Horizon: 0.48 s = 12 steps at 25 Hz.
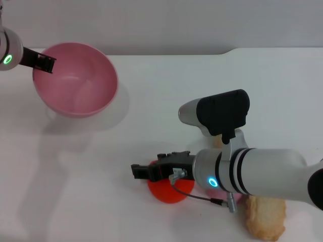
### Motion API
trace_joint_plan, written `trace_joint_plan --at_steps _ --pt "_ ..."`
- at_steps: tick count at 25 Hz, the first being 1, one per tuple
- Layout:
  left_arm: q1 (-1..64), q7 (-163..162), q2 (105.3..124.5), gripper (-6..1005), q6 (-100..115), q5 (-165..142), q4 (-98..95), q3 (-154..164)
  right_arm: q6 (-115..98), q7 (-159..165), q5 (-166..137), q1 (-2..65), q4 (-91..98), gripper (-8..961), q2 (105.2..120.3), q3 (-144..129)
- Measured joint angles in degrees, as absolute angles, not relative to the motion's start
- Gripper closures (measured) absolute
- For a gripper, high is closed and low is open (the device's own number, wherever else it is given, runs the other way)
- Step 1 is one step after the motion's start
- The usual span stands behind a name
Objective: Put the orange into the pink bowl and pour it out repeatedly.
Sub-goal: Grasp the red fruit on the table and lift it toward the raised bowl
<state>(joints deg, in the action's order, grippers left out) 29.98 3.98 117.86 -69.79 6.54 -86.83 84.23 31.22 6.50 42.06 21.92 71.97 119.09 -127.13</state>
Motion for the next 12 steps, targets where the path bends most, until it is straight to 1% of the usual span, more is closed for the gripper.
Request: trace_joint_plan --at_steps 10,12 --pt "30.2 5.3 117.86 958 -70.0 6.6 -86.8 84.3 34.0 6.0 42.0 22.5 73.6 234 119.00 -127.5" --pt "30.2 5.4 117.86 958 -70.1 6.6 -86.8 84.3 34.3 5.6 41.6 22.5 74.2 326 119.00 -127.7"
